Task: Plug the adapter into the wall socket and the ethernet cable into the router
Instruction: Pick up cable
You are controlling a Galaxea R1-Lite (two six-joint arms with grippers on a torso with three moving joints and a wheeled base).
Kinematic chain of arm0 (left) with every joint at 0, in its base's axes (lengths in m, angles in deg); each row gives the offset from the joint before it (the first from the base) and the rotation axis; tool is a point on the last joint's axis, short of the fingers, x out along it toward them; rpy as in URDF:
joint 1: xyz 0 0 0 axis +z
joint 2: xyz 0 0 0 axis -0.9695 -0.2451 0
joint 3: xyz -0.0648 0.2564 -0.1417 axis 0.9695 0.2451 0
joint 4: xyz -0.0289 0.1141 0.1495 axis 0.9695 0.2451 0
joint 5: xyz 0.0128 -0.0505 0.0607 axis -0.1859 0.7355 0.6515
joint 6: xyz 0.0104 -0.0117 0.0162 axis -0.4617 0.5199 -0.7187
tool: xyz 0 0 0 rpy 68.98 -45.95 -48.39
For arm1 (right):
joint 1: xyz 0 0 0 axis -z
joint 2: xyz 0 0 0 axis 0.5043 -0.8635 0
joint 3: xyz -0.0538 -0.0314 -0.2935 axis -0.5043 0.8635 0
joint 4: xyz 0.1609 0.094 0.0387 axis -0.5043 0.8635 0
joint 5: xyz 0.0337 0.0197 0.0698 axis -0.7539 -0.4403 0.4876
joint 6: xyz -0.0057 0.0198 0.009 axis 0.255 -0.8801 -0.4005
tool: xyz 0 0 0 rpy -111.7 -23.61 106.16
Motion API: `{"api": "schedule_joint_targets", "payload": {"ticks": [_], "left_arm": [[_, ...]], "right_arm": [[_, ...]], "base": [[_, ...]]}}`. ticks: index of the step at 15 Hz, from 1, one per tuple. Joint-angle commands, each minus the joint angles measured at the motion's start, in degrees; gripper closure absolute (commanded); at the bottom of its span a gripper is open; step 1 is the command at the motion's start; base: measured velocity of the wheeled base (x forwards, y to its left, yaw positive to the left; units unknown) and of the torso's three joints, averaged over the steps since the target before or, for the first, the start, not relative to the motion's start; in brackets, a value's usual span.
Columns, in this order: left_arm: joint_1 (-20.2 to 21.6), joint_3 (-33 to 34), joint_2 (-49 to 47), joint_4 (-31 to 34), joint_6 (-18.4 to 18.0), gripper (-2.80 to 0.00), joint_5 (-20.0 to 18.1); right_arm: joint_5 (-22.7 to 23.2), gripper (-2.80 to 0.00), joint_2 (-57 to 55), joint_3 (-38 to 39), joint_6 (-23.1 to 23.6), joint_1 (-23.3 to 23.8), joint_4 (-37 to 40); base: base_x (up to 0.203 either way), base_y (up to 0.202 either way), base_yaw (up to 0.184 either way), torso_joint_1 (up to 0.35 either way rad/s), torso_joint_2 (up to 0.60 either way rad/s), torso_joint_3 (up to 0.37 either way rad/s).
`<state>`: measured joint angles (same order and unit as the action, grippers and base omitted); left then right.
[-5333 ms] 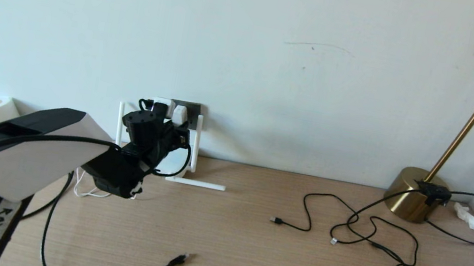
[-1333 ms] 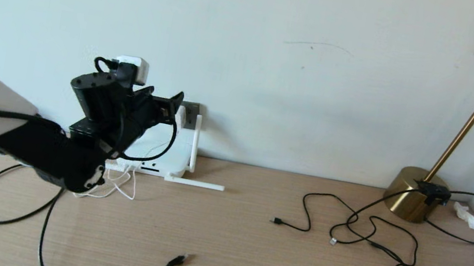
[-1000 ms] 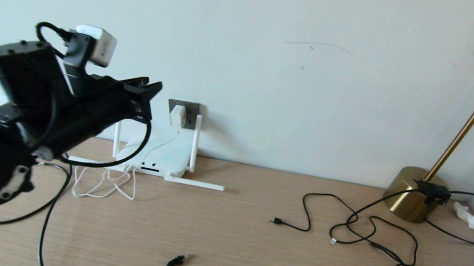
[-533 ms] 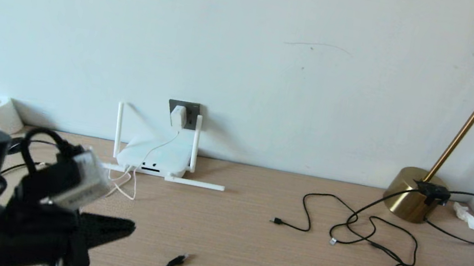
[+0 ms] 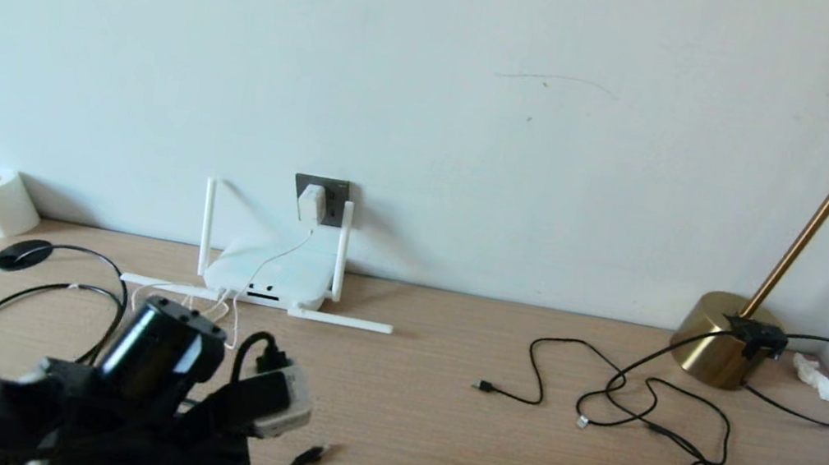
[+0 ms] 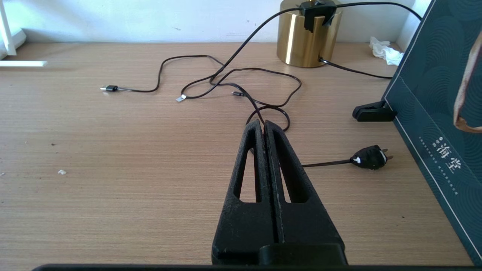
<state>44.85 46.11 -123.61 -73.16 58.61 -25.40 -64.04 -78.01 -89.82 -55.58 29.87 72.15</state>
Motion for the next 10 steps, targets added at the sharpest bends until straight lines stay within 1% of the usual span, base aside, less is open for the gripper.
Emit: {"api": "schedule_joint_targets", "payload": {"ticks": [1,6,10], "left_arm": [[-0.56,-1.24,-9.15,-0.66,-0.22,-2.8,0.32],[-0.2,-5.05,-13.75,0.55,-0.25,-2.8,0.4],[0.32,-8.48,-14.77,5.12,-0.3,-2.8,0.49]], "right_arm": [[0.02,0.0,-0.09,0.01,-0.03,-0.02,-0.02],[0.02,0.0,-0.09,0.01,-0.03,-0.02,0.03],[0.02,0.0,-0.09,0.01,-0.03,-0.02,0.03]], "base": [[0.0,0.0,0.0,0.0,0.0,0.0],[0.0,0.0,0.0,0.0,0.0,0.0],[0.0,0.0,0.0,0.0,0.0,0.0]]}}
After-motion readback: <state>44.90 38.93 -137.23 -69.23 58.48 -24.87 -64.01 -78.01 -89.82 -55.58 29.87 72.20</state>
